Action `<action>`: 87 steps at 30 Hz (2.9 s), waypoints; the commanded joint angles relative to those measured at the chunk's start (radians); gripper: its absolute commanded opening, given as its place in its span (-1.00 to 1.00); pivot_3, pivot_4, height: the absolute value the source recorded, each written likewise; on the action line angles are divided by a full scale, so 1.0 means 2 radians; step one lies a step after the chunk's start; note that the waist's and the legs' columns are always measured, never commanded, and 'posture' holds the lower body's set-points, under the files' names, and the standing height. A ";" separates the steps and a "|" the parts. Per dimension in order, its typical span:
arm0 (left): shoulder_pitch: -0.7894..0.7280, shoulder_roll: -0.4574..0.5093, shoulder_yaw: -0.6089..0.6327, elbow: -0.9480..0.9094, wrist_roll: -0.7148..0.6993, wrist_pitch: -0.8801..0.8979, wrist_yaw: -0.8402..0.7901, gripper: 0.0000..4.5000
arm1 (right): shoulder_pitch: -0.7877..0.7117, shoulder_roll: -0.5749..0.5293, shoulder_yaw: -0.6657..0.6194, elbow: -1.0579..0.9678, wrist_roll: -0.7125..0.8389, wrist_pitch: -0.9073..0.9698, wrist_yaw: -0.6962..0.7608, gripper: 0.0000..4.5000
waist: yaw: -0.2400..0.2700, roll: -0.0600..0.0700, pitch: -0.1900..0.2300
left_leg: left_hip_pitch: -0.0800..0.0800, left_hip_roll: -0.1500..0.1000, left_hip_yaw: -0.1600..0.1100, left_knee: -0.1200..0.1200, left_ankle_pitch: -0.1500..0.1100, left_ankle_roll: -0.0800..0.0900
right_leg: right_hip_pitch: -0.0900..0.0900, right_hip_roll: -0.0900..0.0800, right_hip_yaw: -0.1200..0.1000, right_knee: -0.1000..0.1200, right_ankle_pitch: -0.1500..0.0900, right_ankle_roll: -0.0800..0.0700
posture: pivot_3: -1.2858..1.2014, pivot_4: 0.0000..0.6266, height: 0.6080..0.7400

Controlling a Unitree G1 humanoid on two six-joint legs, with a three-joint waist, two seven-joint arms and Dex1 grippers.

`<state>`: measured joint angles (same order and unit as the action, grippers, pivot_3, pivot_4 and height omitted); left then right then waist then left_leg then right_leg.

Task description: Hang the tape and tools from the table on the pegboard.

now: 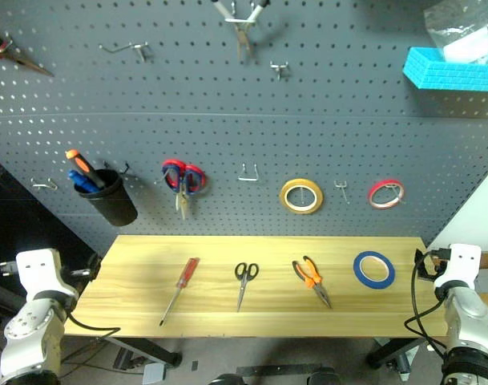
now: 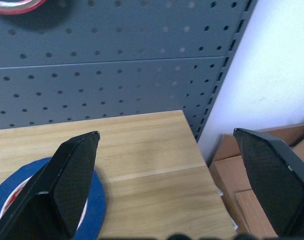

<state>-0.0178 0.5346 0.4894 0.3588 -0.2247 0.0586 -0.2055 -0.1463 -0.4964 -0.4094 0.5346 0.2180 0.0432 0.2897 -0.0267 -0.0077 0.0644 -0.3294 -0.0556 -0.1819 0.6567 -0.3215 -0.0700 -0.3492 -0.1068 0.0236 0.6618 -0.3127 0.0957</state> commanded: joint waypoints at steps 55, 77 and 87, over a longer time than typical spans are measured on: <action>-0.050 0.096 -0.202 -0.274 -0.067 0.160 -0.328 1.00 | 0.046 -0.045 0.159 -0.408 -0.040 0.368 0.078 0.99 | -0.007 -0.003 0.090 | -0.011 0.002 0.009 -0.005 0.002 0.000 | -0.013 0.000 0.007 0.000 0.000 0.000 | -0.01 -0.01 1.00; -0.102 0.102 -0.266 -0.296 -0.065 0.150 -0.428 1.00 | -0.142 -0.058 0.235 -0.134 -0.083 0.303 0.128 0.99 | -0.028 -0.007 0.137 | -0.027 0.006 0.013 0.005 0.002 0.000 | -0.029 0.002 0.007 0.009 0.001 -0.001 | 0.00 0.24 1.00; -0.104 0.100 -0.269 -0.295 -0.064 0.148 -0.426 1.00 | -0.192 -0.058 0.254 -0.035 -0.091 0.292 0.171 0.82 | -0.028 -0.007 0.139 | -0.027 0.006 0.015 0.004 0.002 0.000 | -0.029 0.002 0.007 0.009 0.001 -0.001 | 0.00 0.23 1.00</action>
<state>-0.2264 0.7377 -0.0494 -0.1984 -0.3506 0.3668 -1.0580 -0.5456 -0.6031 0.0794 0.4391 0.0560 0.6199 0.6134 -0.0831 -0.0220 0.3414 -0.3836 -0.0440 -0.1520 0.6657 -0.3180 -0.0696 -0.4068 -0.1032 0.0373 0.6789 -0.3105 0.0944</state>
